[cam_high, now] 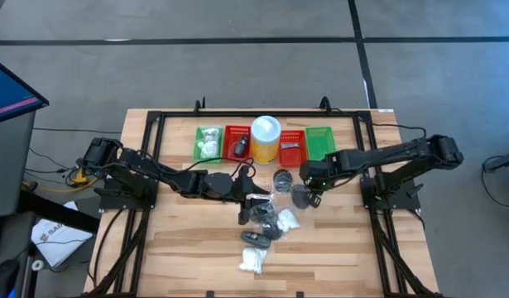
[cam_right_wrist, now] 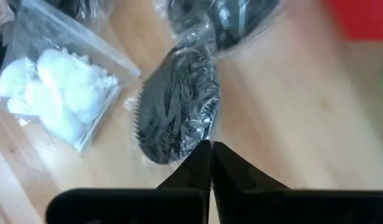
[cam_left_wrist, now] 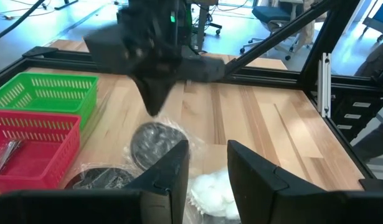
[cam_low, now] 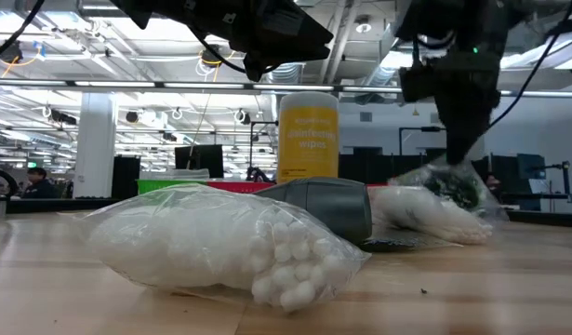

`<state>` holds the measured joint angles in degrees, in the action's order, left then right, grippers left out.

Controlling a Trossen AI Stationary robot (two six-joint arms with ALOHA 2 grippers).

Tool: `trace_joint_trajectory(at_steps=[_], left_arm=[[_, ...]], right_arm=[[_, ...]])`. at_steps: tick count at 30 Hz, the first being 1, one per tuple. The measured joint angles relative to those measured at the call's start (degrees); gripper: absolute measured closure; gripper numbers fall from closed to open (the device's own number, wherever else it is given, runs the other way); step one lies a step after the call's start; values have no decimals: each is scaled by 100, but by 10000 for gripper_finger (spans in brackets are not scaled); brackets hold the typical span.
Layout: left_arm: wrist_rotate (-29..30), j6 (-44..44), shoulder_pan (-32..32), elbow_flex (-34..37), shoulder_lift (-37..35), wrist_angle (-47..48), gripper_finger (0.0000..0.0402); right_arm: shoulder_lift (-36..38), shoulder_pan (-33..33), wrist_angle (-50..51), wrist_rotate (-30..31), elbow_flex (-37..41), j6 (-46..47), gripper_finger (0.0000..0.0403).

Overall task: Pick & Place Travel size toiletries
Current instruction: Put the black hairbrush into the right green bin

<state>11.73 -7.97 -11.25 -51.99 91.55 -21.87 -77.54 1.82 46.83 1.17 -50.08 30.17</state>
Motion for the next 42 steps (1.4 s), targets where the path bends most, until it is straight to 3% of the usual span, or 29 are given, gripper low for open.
trace_joint_trajectory(at_steps=[8, 19, 42], left_arm=[[0, 0, 0, 2, 0, 2, 298], [0, -2, 0, 2, 0, 1, 298], [0, -2, 0, 2, 0, 0, 298]], right_arm=[[202, -39, 1241, 750, -1029, -234, 403], [1162, -653, 1927, 1662, -1233, -219, 403], [885, -2903, 1388, 1838, -1231, -1844, 403]])
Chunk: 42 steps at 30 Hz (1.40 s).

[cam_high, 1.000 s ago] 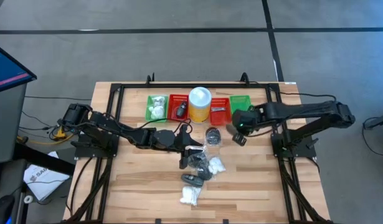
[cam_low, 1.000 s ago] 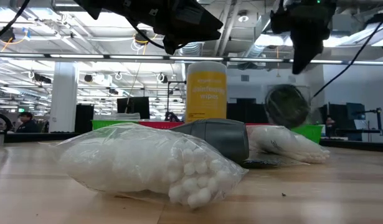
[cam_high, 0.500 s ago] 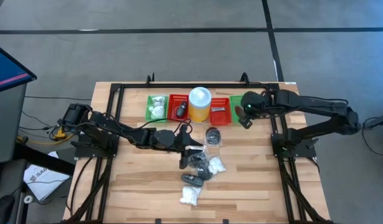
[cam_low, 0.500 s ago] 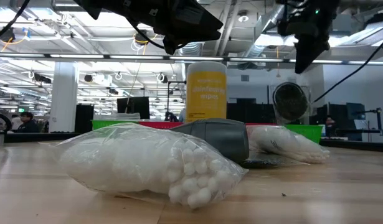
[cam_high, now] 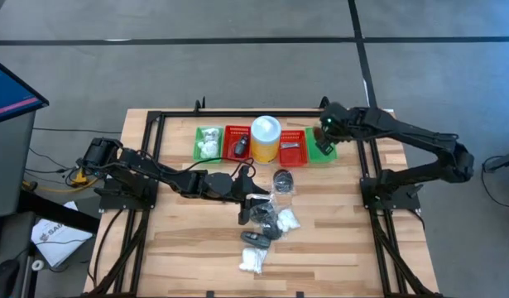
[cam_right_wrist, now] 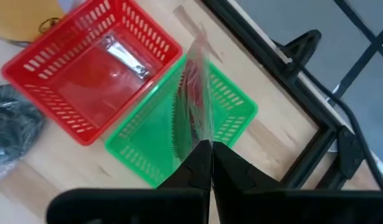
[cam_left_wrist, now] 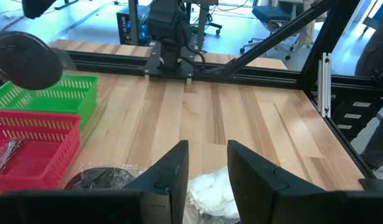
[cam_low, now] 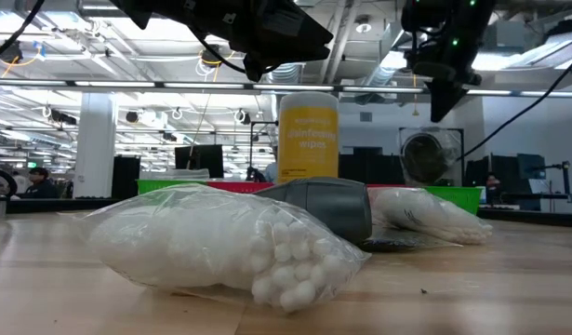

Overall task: Pick & Place Travel size toiletries
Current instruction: Put the black hairbrush into the right green bin

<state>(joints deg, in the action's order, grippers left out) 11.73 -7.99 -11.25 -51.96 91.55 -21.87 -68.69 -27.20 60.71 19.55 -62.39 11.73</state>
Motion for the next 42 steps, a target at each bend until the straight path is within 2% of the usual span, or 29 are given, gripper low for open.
trace_joint_trajectory(at_steps=[4, 7, 11, 21, 32, 37, 42], left_arm=[[0, 0, 1, 0, 0, 2, 298], [0, 0, 0, 0, 0, 2, 298], [0, 0, 0, 0, 0, 3, 298], [0, 0, 0, 0, 0, 3, 298], [2, 0, 2, 0, 0, 2, 298], [2, 0, 2, 0, 0, 0, 298], [2, 0, 6, 0, 0, 0, 298]], right_arm=[[5, -247, -146, -67, 67, -144, 403], [0, -444, -529, -478, 290, -299, 403], [0, -693, -993, -619, 570, -438, 403], [0, -1223, -1639, -1402, 1036, -573, 403], [0, -1665, -2083, -1421, 1449, -724, 403], [0, -1761, -2247, -1057, 1449, -782, 403], [0, -1747, -2320, -1032, 1449, -826, 396]])
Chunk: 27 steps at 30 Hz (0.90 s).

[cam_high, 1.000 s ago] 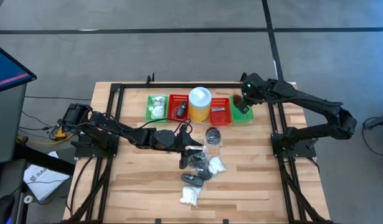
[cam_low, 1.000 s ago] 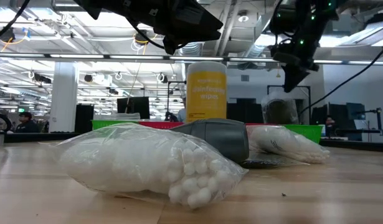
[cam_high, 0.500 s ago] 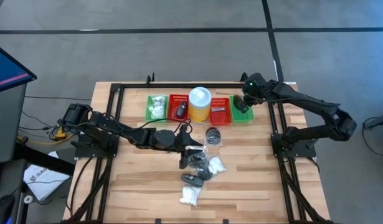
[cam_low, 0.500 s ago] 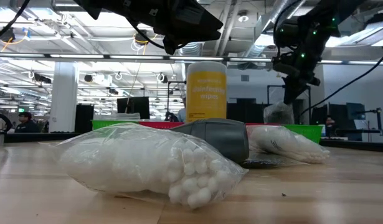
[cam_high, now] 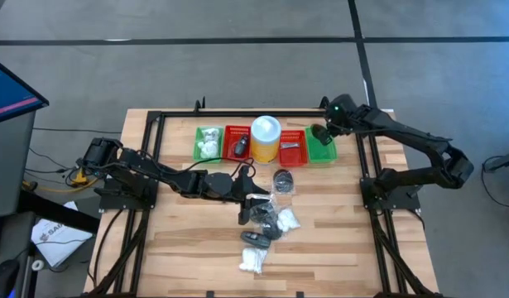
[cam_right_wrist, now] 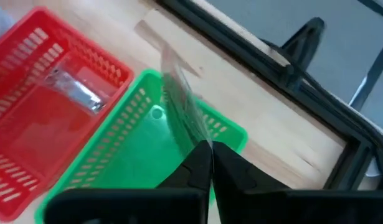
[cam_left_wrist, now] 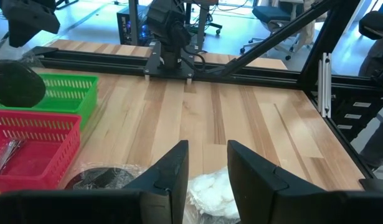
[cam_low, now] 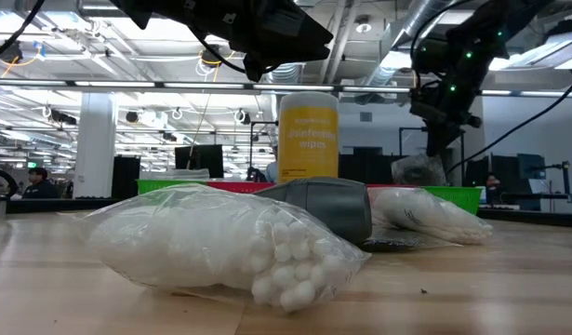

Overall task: Pick & Place Travel size toiletries
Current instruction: Put the black hairbrush into the right green bin, then put the white cotton pack into the left green bin

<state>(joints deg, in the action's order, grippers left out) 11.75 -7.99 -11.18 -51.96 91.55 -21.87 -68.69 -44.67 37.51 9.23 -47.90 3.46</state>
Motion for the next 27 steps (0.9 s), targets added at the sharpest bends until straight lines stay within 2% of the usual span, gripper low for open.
trace_joint_trajectory(at_steps=[7, 13, 20, 22, 27], left_arm=[[0, 0, 0, 0, 0, 0, 298], [1, 0, 0, 0, 0, 0, 298], [2, 0, 0, 0, 0, 0, 298], [1, 0, 0, 0, 0, 0, 298], [2, 0, 0, 0, 0, 0, 298]], right_arm=[[0, -46, -32, 13, 0, -65, 353], [0, -130, -29, 456, 0, -59, 310], [0, -35, -29, 420, 0, -46, 279], [0, 59, -9, 273, 0, -47, 269], [0, 383, 70, -771, 0, -44, 247]])
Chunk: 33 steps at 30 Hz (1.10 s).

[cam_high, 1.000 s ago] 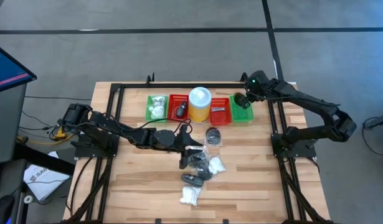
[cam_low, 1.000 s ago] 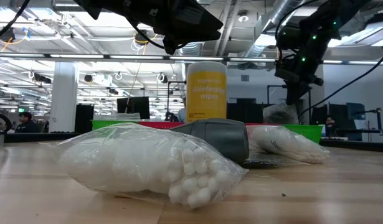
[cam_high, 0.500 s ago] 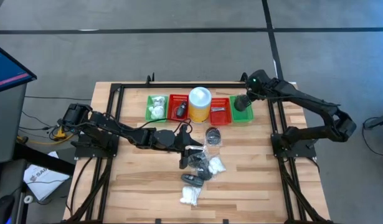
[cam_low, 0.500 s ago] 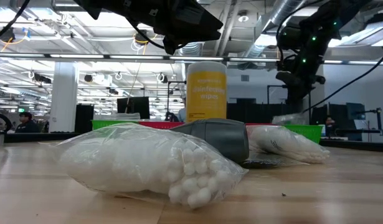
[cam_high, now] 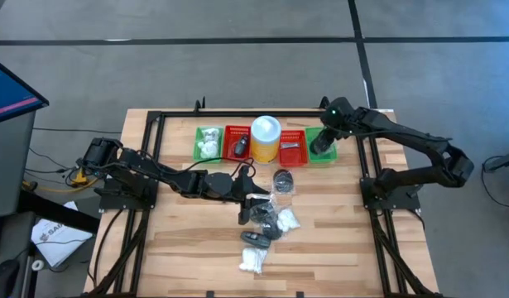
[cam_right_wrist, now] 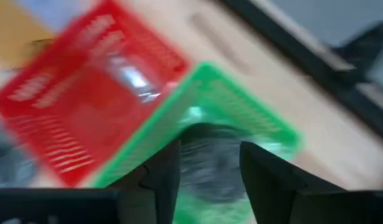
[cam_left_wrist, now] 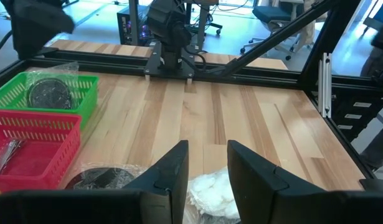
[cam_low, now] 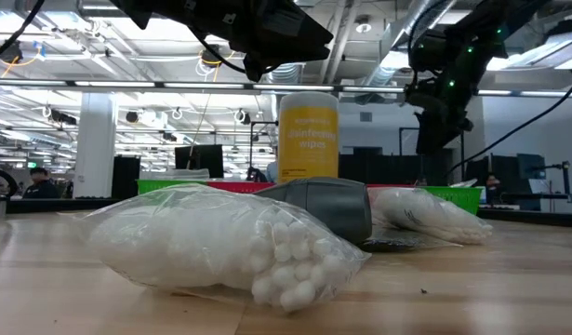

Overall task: Pick & Place Travel size toiletries
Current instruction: Put the white cotton pack into the left green bin

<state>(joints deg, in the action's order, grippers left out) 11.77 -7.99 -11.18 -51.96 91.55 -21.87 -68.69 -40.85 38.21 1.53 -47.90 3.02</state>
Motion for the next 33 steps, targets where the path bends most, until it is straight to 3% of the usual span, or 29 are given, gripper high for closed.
trace_joint_trajectory(at_steps=[4, 18, 26, 33], left_arm=[[0, 1, 0, 0, 0, 1, 298], [-2, -2, 0, 0, 0, 2, 298], [-2, -1, 0, 0, 0, 2, 298], [-2, -2, 0, 0, 0, 2, 298]], right_arm=[[0, 458, 213, -400, -2, 67, 235], [2, 2157, 411, -462, -2, 919, 239], [2, 3442, 381, -474, -2, 1666, 237], [2, 4724, -301, -468, -2, 2268, 233]])
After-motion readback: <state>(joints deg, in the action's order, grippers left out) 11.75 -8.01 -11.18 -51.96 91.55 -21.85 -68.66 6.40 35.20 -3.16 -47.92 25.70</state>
